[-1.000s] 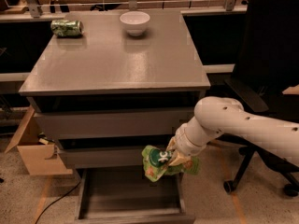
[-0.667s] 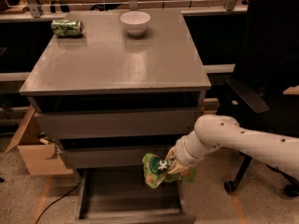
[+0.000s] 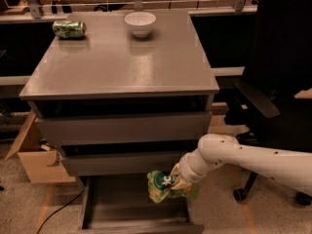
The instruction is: Place green rice chip bag into bottom drawer
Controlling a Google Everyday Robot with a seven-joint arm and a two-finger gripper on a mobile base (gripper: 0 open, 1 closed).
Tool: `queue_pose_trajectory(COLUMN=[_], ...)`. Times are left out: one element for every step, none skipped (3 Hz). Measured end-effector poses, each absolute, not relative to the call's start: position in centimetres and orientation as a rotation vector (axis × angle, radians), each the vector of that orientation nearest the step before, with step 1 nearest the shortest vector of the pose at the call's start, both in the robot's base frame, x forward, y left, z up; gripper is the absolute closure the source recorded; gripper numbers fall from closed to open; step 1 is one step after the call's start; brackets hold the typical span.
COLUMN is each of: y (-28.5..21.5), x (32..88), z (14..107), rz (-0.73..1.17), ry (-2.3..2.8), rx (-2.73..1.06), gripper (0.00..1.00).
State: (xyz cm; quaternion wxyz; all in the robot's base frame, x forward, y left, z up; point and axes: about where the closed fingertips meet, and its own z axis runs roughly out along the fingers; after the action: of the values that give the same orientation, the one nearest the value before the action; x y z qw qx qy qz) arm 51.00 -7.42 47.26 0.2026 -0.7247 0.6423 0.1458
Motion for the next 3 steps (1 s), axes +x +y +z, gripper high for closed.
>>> queue_pose_trajectory(y=[-7.0,-5.0,-2.0], x=[50.5,49.2,48.1], z=[45.4,41.6,37.4], rz=[0.464,0.562,0.605], ry=[1.809,1.807,1.778], rx=[-2.003,-1.951,-1.921], gripper=[1.0,1.0,1.0])
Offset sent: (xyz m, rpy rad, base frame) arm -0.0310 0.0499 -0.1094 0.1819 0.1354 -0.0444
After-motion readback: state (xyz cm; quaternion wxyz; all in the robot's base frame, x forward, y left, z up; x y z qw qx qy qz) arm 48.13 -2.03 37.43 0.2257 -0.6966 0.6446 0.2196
